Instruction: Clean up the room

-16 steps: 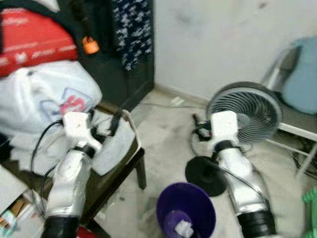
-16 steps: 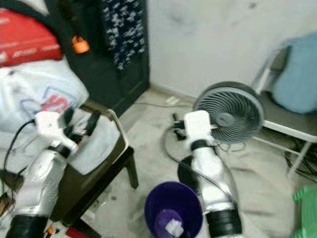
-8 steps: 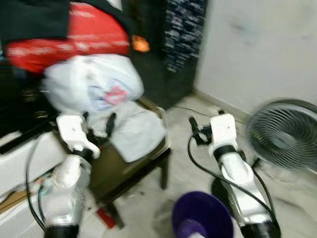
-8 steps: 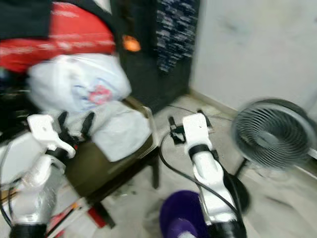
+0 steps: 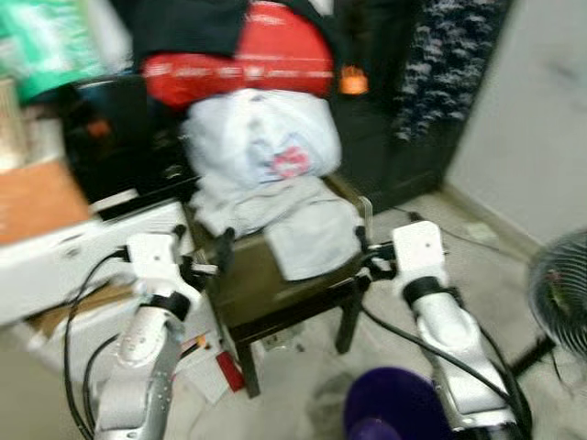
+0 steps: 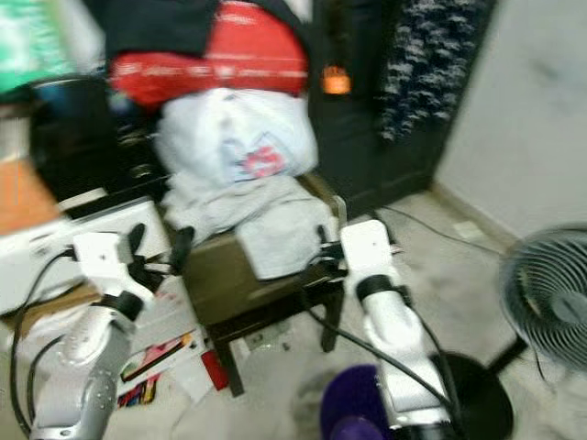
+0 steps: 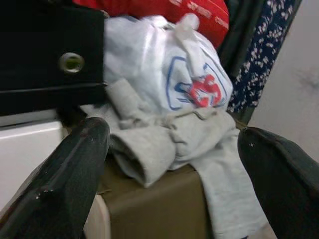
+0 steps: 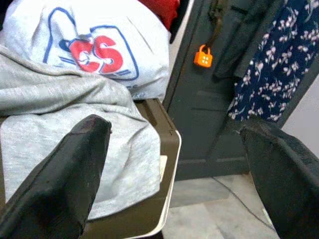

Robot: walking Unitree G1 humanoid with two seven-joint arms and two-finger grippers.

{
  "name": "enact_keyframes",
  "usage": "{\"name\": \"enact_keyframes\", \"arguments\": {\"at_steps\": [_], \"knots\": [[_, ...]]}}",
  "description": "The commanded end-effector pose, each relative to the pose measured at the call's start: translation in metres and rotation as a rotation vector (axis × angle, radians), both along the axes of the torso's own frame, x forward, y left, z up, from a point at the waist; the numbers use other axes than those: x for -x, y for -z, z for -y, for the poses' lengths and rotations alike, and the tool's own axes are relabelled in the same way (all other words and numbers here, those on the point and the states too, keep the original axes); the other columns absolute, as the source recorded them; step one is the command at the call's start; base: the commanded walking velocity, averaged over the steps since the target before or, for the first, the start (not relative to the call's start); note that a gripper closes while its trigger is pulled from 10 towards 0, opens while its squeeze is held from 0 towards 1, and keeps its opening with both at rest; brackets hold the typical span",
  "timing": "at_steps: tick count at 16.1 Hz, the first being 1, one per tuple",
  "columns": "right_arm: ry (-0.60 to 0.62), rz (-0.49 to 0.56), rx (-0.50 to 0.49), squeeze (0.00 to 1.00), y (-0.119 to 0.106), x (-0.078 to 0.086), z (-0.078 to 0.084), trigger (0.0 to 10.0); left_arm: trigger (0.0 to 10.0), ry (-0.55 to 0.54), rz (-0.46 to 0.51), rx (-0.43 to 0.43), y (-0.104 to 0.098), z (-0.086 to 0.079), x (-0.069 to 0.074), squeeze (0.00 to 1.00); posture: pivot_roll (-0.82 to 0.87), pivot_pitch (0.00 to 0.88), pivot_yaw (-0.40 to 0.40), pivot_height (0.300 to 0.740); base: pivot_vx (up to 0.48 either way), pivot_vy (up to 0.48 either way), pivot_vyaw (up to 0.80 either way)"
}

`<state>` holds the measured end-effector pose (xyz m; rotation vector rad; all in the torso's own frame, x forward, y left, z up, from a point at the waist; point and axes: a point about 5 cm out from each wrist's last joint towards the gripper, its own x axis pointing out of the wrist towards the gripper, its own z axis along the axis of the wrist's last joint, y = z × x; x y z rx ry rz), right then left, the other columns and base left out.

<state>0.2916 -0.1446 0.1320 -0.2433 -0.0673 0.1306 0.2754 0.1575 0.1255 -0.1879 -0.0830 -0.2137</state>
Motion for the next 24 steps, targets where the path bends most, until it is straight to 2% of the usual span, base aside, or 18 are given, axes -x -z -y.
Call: {"name": "enact_keyframes", "arguments": {"at_steps": [1, 7, 10, 15, 18, 20, 22, 24], "knots": [[-0.026, 0.023, -0.009, 0.0, -0.008, -0.002, -0.009, 10.0, 10.0, 0.013, 0.028, -0.022, -0.01, 0.0, -0.004, 0.0, -0.15, 0.0, -0.016, 0.74, 0.0, 0.0, 0.8], [-0.01, 0.008, -0.026, 0.0, -0.003, 0.002, -0.01, 10.0, 10.0, 0.016, 0.009, -0.04, -0.007, -0.003, -0.001, 0.0, -0.14, 0.0, -0.002, 0.74, 0.0, 0.0, 0.8], [-0.003, 0.004, -0.039, 0.0, -0.002, -0.003, -0.012, 10.0, 10.0, 0.026, 0.014, -0.053, -0.009, -0.002, -0.004, 0.0, -0.14, 0.0, 0.003, 0.74, 0.0, 0.0, 0.7], [0.027, 0.027, -0.064, 0.0, -0.008, -0.015, -0.012, 10.0, 10.0, 0.024, 0.046, -0.067, -0.018, -0.004, -0.018, 0.0, -0.13, 0.0, 0.013, 0.74, 0.0, 0.0, 0.0], [0.043, 0.022, -0.061, 0.0, -0.002, -0.017, -0.012, 10.0, 10.0, 0.027, 0.031, -0.092, -0.014, -0.01, -0.019, 0.0, -0.13, 0.0, 0.02, 0.74, 0.0, 0.0, 0.0], [0.068, -0.03, -0.102, 0.0, 0.001, -0.021, -0.01, 10.0, 10.0, 0.037, -0.004, -0.104, -0.007, -0.012, -0.02, 0.0, -0.13, 0.0, 0.0, 0.74, 0.0, 0.0, 0.0], [0.037, -0.137, -0.113, 0.0, 0.016, -0.023, -0.012, 10.0, 10.0, 0.008, -0.058, -0.138, 0.009, -0.016, -0.02, 0.0, -0.12, 0.0, 0.004, 0.74, 0.0, 0.0, 0.0], [0.067, -0.23, -0.137, 0.0, 0.034, -0.026, -0.011, 10.0, 10.0, -0.023, -0.108, -0.16, 0.021, -0.025, -0.017, 0.0, -0.11, 0.0, 0.015, 0.74, 0.0, 0.0, 0.0]]}}
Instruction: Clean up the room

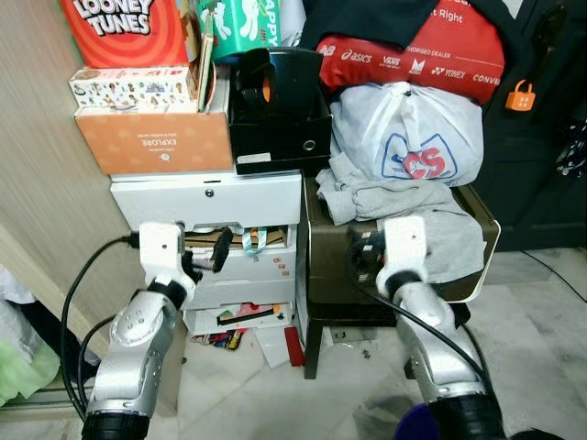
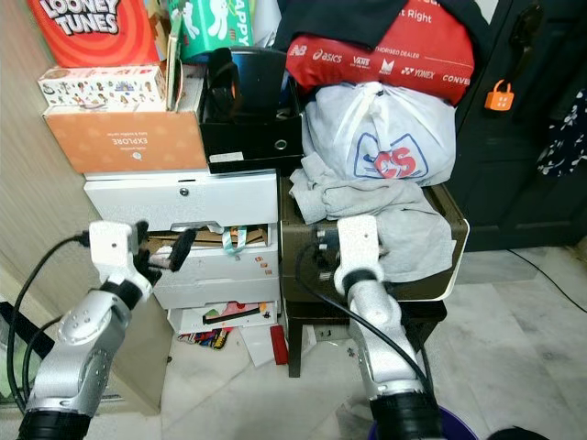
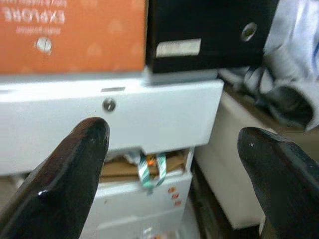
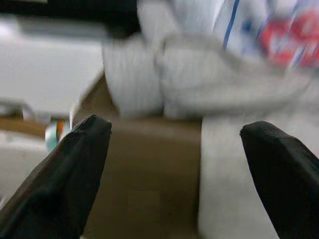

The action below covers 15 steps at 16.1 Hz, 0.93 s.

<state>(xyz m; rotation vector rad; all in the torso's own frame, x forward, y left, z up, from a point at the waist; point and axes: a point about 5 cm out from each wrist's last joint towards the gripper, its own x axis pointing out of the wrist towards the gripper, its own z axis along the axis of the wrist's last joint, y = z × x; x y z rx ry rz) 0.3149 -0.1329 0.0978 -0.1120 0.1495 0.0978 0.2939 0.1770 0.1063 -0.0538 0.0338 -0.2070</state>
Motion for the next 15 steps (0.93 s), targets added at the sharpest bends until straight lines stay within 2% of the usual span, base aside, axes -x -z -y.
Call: {"name": "enact_keyframes", "arguments": {"at_steps": [1, 3, 5, 7, 8, 9, 10, 11, 12, 15], "knots": [[0.015, -0.023, -0.009, 0.0, 0.003, -0.004, -0.002, 10.0, 10.0, -0.036, -0.036, -0.008, 0.007, -0.009, 0.001, 0.0, -0.11, 0.0, 0.015, 0.74, 0.0, 0.0, 0.0], [0.025, -0.08, -0.017, 0.0, 0.012, -0.004, -0.007, 10.0, 10.0, -0.043, -0.125, 0.006, 0.02, -0.012, 0.002, 0.0, -0.11, 0.0, 0.003, 0.74, 0.0, 0.0, 0.4], [0.009, -0.158, 0.018, 0.0, 0.026, -0.002, -0.012, 10.0, 10.0, -0.012, -0.248, -0.045, 0.04, -0.011, 0.003, 0.0, -0.13, 0.0, -0.005, 0.74, 0.0, 0.0, 0.8], [0.04, -0.237, -0.015, 0.0, 0.039, -0.002, -0.008, 10.0, 10.0, 0.028, -0.321, -0.071, 0.055, -0.003, 0.008, 0.0, -0.12, 0.0, -0.011, 0.74, 0.0, 0.0, 0.8], [0.03, -0.276, 0.011, 0.0, 0.047, -0.002, -0.008, 10.0, 10.0, 0.064, -0.371, -0.109, 0.066, 0.004, 0.011, 0.0, -0.11, 0.0, -0.013, 0.74, 0.0, 0.0, 0.8], [0.04, -0.308, -0.009, 0.0, 0.053, -0.004, -0.011, 10.0, 10.0, 0.084, -0.455, -0.153, 0.079, 0.006, 0.012, 0.0, -0.12, 0.0, -0.008, 0.74, 0.0, 0.0, 0.8], [0.043, -0.331, -0.022, 0.0, 0.056, -0.005, -0.013, 10.0, 10.0, 0.091, -0.481, -0.163, 0.082, 0.006, 0.012, 0.0, -0.12, 0.0, -0.008, 0.74, 0.0, 0.0, 0.8], [0.054, -0.373, -0.051, 0.0, 0.061, -0.007, -0.016, 10.0, 10.0, 0.103, -0.543, -0.182, 0.089, 0.006, 0.009, 0.0, -0.12, 0.0, -0.005, 0.74, 0.0, 0.0, 0.8], [0.045, -0.413, -0.049, 0.0, 0.067, -0.008, -0.022, 10.0, 10.0, 0.129, -0.62, -0.252, 0.096, 0.008, 0.004, 0.0, -0.12, 0.0, -0.001, 0.74, 0.0, 0.0, 0.8], [0.001, -0.525, -0.044, 0.0, 0.082, -0.001, -0.04, 10.0, 10.0, 0.197, -0.695, -0.358, 0.104, 0.013, -0.002, 0.0, -0.13, 0.0, 0.014, 0.74, 0.0, 0.0, 0.43]]}}
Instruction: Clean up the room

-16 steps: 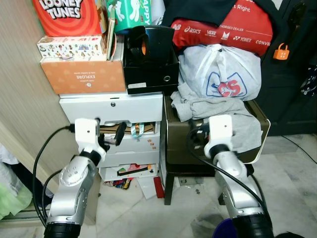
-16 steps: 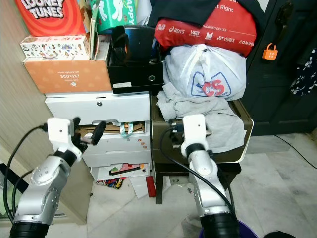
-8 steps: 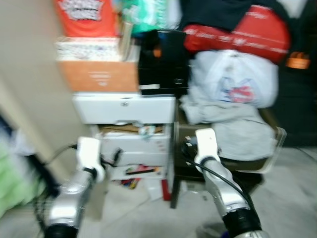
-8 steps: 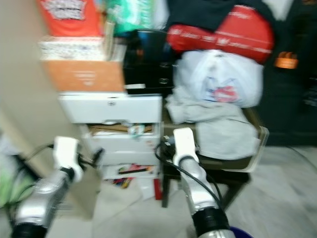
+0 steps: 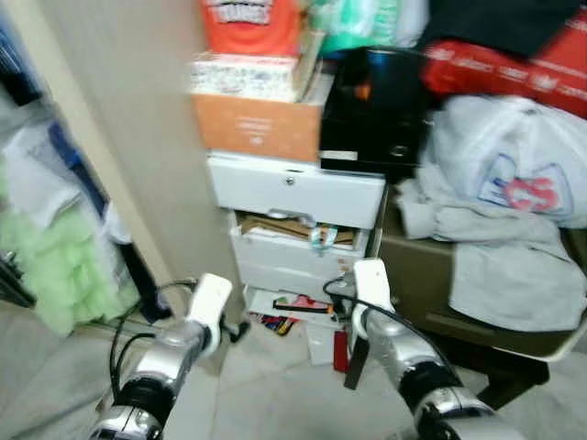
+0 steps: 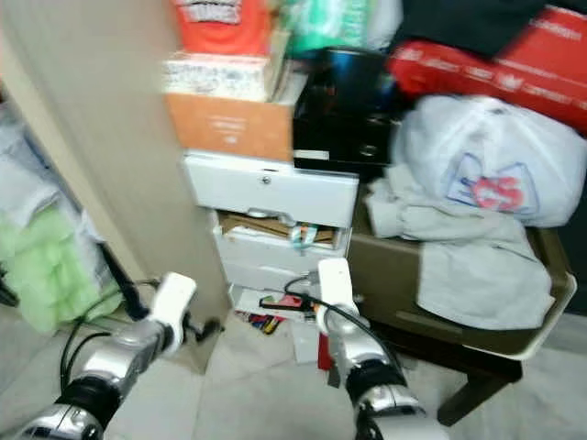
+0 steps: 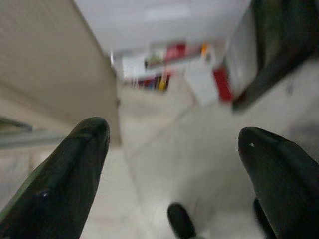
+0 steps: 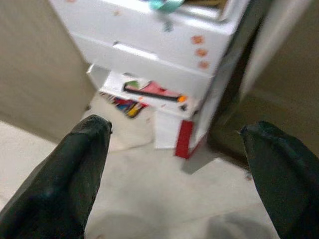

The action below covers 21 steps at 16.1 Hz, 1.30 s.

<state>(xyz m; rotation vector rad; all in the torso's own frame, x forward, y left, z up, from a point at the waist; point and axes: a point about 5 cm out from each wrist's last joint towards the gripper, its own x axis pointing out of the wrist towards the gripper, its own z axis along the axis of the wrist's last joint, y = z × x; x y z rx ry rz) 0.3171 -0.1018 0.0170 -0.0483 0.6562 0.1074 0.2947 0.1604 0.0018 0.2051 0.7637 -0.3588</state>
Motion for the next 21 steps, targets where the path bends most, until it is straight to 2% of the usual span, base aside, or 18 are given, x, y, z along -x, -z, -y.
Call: {"name": "enact_keyframes", "arguments": {"at_steps": [1, 3, 4, 5, 6, 9, 11, 13, 17, 21], "knots": [[-0.026, -0.037, -0.006, 0.0, 0.005, 0.004, -0.011, 10.0, 10.0, 0.017, -0.013, -0.045, 0.0, -0.005, -0.003, 0.0, -0.14, 0.0, 0.016, 0.74, 0.0, 0.0, 0.0], [0.01, -0.104, -0.023, 0.0, 0.016, 0.013, -0.012, 10.0, 10.0, 0.014, -0.045, -0.096, 0.006, -0.005, -0.001, 0.0, -0.13, 0.0, 0.012, 0.74, 0.0, 0.0, 0.0], [0.028, -0.126, -0.027, 0.0, 0.02, 0.016, -0.011, 10.0, 10.0, 0.003, -0.066, -0.081, 0.009, -0.004, 0.0, 0.0, -0.12, 0.0, 0.009, 0.74, 0.0, 0.0, 0.0], [0.042, -0.16, -0.002, 0.0, 0.028, 0.024, -0.007, 10.0, 10.0, -0.074, -0.128, -0.008, 0.015, 0.002, 0.005, 0.0, -0.11, 0.0, 0.007, 0.74, 0.0, 0.0, 0.8], [0.044, -0.168, 0.008, 0.0, 0.03, 0.026, -0.006, 10.0, 10.0, -0.1, -0.151, 0.008, 0.018, 0.004, 0.008, 0.0, -0.11, 0.0, 0.009, 0.74, 0.0, 0.0, 0.8], [0.041, -0.171, 0.03, 0.0, 0.032, 0.027, -0.003, 10.0, 10.0, -0.116, -0.214, -0.04, 0.029, 0.0, 0.02, 0.0, -0.12, 0.0, 0.013, 0.74, 0.0, 0.0, 0.8], [0.011, -0.176, 0.049, 0.0, 0.033, 0.028, -0.005, 10.0, 10.0, -0.199, -0.303, -0.004, 0.037, -0.007, 0.031, 0.0, -0.12, 0.0, 0.008, 0.74, 0.0, 0.0, 0.8], [-0.004, -0.184, 0.063, 0.0, 0.035, 0.03, -0.005, 10.0, 10.0, -0.209, -0.34, 0.011, 0.04, -0.008, 0.036, 0.0, -0.12, 0.0, 0.006, 0.74, 0.0, 0.0, 0.8], [-0.041, -0.188, 0.054, 0.0, 0.035, 0.031, -0.009, 10.0, 10.0, -0.186, -0.325, -0.009, 0.039, -0.005, 0.033, 0.0, -0.11, 0.0, 0.012, 0.74, 0.0, 0.0, 0.8], [-0.071, -0.16, 0.04, 0.0, 0.03, 0.026, -0.016, 10.0, 10.0, -0.195, -0.319, 0.019, 0.037, 0.0, 0.03, 0.0, -0.12, 0.0, 0.012, 0.74, 0.0, 0.0, 0.8]]}}
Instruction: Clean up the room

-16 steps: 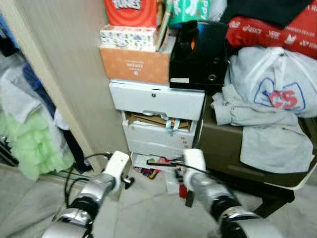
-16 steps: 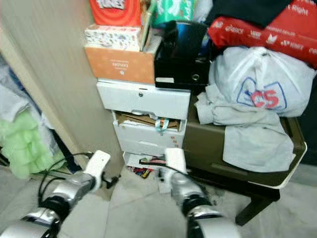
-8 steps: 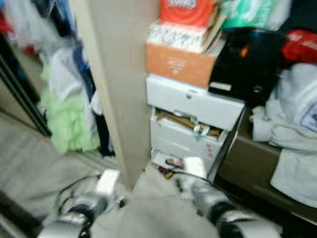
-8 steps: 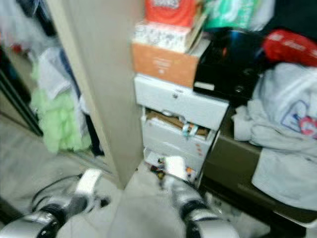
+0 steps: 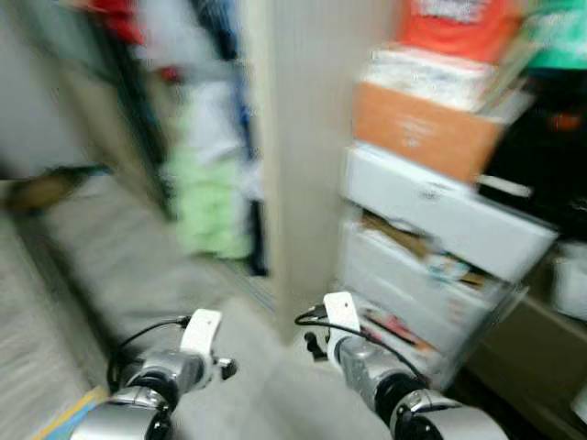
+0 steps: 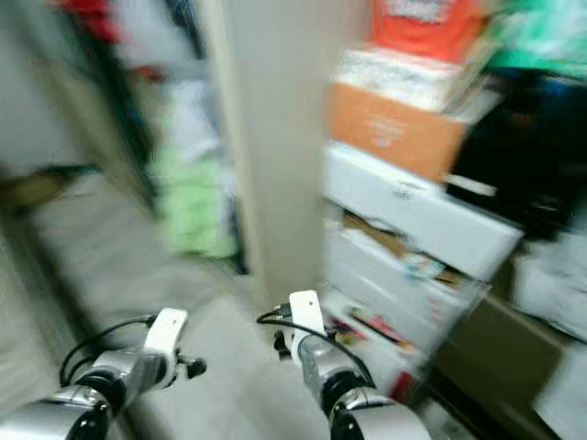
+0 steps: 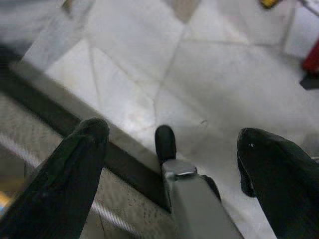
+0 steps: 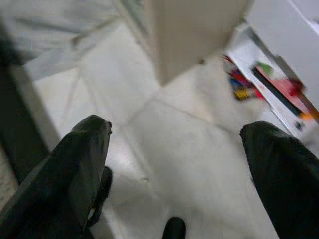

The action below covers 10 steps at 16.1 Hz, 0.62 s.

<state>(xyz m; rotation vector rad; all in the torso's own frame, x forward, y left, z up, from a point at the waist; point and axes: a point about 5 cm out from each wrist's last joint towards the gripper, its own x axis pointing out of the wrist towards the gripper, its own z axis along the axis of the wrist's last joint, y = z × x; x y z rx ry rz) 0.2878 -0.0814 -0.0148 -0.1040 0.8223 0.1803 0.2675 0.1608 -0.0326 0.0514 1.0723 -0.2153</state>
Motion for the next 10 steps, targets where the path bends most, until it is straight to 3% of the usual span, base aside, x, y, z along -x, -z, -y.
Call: {"name": "enact_keyframes", "arguments": {"at_steps": [1, 5, 10], "knots": [[-0.027, 0.028, 0.009, 0.0, -0.005, -0.005, -0.001, 10.0, 10.0, -0.011, 0.008, 0.019, -0.001, 0.007, -0.002, 0.0, -0.11, 0.0, 0.005, 0.74, 0.0, 0.0, 0.8], [-0.055, 0.047, 0.026, 0.0, -0.007, -0.007, -0.003, 10.0, 10.0, -0.021, 0.048, 0.028, -0.005, 0.012, -0.008, 0.0, -0.11, 0.0, -0.002, 0.74, 0.0, 0.0, 0.8], [-0.102, 0.091, 0.035, 0.0, -0.012, -0.011, -0.009, 10.0, 10.0, -0.144, 0.101, 0.116, -0.011, 0.009, -0.016, 0.0, -0.11, 0.0, 0.005, 0.74, 0.0, 0.0, 0.8]]}}
